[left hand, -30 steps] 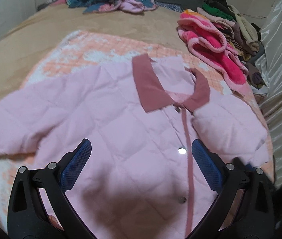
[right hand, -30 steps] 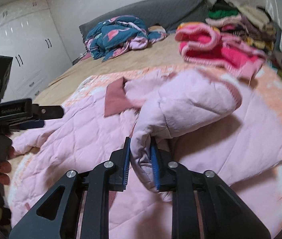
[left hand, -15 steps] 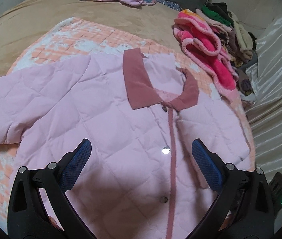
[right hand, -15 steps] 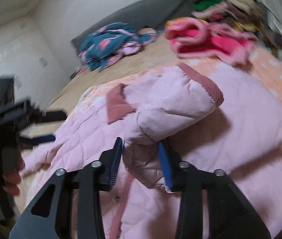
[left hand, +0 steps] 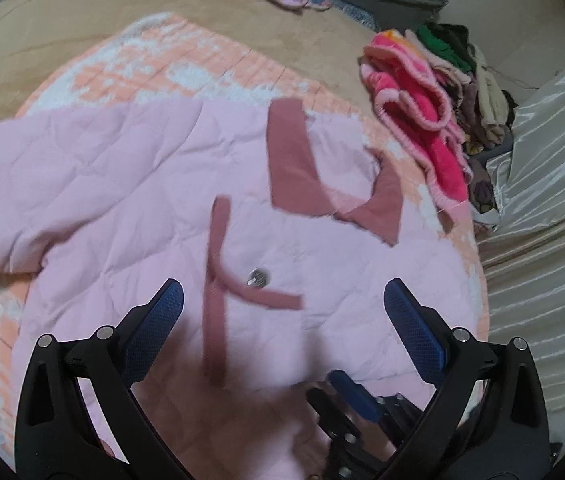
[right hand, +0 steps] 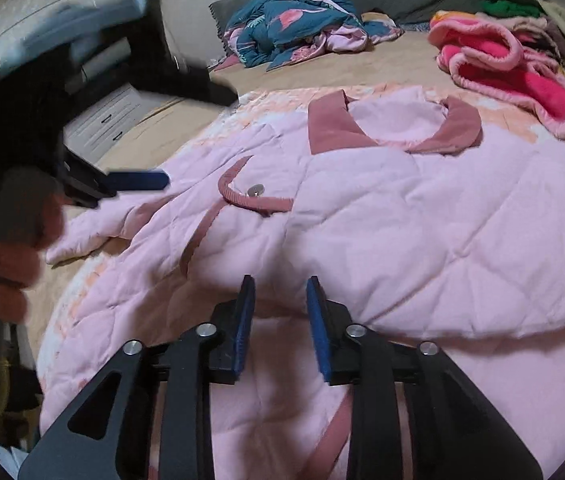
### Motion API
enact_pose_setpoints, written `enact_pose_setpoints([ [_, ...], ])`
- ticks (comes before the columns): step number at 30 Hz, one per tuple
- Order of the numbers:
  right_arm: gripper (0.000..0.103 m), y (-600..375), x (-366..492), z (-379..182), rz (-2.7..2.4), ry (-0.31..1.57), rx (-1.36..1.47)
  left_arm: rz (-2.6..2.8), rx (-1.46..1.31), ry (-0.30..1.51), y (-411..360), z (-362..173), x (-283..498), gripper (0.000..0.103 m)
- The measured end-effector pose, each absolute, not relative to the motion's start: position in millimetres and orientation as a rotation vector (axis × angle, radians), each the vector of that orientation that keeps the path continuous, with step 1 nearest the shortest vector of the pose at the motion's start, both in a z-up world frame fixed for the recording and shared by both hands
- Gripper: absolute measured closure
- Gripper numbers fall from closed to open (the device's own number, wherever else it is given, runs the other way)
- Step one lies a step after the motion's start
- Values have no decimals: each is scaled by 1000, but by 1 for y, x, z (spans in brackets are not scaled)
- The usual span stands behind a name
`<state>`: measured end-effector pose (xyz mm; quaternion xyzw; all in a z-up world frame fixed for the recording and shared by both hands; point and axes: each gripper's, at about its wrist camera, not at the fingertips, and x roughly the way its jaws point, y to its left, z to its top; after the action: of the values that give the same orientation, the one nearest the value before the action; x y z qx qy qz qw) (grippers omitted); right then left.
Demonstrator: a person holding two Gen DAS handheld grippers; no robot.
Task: Fold large clothes
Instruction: 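Lift the sleeve with the right gripper and fold it across the jacket body, then open the right gripper to release the sleeve while the left gripper grasps the mauve front trim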
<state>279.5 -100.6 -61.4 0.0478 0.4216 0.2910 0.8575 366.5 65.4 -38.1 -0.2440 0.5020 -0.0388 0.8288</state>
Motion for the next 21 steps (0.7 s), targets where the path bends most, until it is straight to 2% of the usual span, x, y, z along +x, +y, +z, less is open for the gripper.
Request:
enact_pose_setpoints([
  [4,61,-130,273,-56,540,878,138,-63,-530,1136,65,-70,366,9],
  [8,58,-156,264,-51,454,854,132,-60,-535,1176,61,-94,365,12],
  [10,58,-175,259,-49,404,840,140,-76,-560,1189,59,-102,364,25],
  [11,58,-182,258,-49,384,836,146,-89,-572,1195,58,-106,363,40],
  [13,58,-199,255,-47,337,826,157,-95,-555,1191,54,-107,361,45],
  [14,58,-206,255,-46,323,825,163,-91,-515,1184,50,-105,360,53],
  [15,58,-214,254,-45,300,822,169,-95,-483,1176,48,-102,360,67],
  [16,58,-221,252,-44,281,816,175,-103,-474,1167,48,-100,359,71],
  [17,58,-227,253,-44,272,811,183,-101,-467,1161,50,-98,360,82],
  [21,58,-251,253,-37,221,780,218,-117,-375,1113,47,-77,362,94],
])
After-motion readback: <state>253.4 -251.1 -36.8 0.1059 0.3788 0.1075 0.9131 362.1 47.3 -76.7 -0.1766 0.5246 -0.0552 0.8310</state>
